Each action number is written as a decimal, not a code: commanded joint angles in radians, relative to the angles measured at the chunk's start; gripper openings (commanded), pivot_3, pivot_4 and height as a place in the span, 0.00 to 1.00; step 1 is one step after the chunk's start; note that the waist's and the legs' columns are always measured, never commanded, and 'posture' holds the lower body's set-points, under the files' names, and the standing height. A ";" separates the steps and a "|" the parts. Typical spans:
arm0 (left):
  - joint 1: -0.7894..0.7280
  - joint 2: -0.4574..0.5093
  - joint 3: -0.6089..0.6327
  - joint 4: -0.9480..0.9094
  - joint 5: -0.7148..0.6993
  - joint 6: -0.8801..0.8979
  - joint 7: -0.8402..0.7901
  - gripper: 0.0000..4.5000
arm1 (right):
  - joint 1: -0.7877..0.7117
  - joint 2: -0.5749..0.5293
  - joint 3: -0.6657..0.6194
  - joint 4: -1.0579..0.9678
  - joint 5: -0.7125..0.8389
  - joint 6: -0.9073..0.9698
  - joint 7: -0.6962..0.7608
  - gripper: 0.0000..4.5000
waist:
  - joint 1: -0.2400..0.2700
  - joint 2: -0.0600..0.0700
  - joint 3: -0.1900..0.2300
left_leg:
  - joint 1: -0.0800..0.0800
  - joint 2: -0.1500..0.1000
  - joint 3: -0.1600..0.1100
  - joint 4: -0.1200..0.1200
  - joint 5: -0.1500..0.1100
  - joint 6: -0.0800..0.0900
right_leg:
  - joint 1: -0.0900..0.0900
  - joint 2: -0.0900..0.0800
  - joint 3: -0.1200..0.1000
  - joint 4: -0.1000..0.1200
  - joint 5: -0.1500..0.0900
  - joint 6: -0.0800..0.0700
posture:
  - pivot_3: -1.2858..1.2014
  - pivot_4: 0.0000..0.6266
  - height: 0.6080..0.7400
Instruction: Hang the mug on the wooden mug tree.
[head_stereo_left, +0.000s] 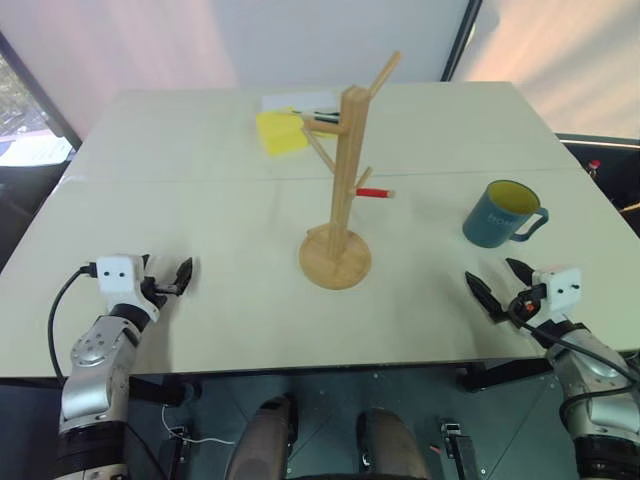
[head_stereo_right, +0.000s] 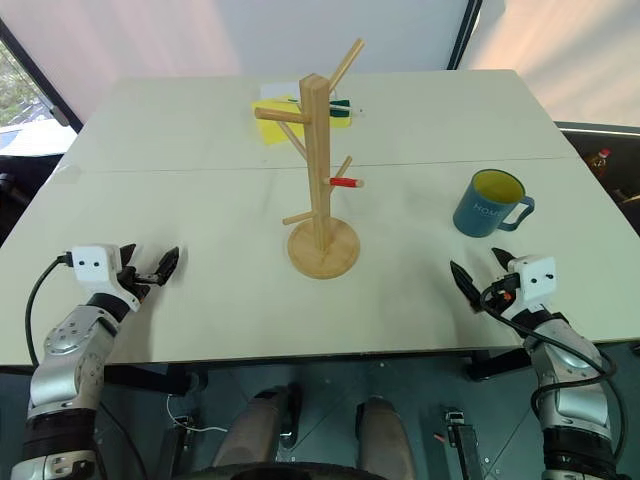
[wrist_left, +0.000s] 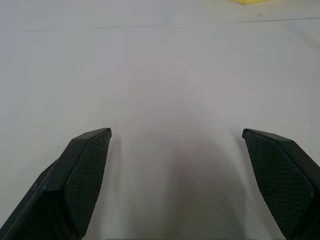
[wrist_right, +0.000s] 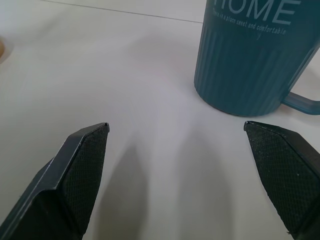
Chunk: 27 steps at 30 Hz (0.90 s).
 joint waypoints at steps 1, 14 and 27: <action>0.010 0.001 0.012 -0.045 -0.005 -0.009 0.003 1.00 | -0.007 0.000 -0.019 0.000 0.007 -0.017 0.004 1.00 | 0.000 0.000 0.000 | 0.000 0.000 0.000 0.000 0.000 0.000 | 0.000 0.000 0.000 0.000 0.000 0.000 | 0.52 0.24 1.00; 0.040 -0.014 -0.030 -0.168 -0.101 0.037 -0.119 1.00 | 0.006 -0.003 -0.038 -0.017 0.007 0.020 -0.045 1.00 | 0.000 0.000 0.000 | 0.000 0.000 0.000 0.000 -0.001 -0.001 | 0.000 0.000 0.000 0.000 0.000 0.000 | 0.52 0.24 1.00; 0.027 0.083 -0.401 -0.551 -0.273 0.249 -0.458 1.00 | -0.021 -0.005 -0.101 0.015 -0.025 0.007 -0.191 1.00 | -0.001 0.002 -0.001 | 0.000 0.000 0.001 -0.001 -0.001 -0.001 | 0.000 -0.001 0.002 -0.001 0.000 -0.001 | 0.52 0.24 1.00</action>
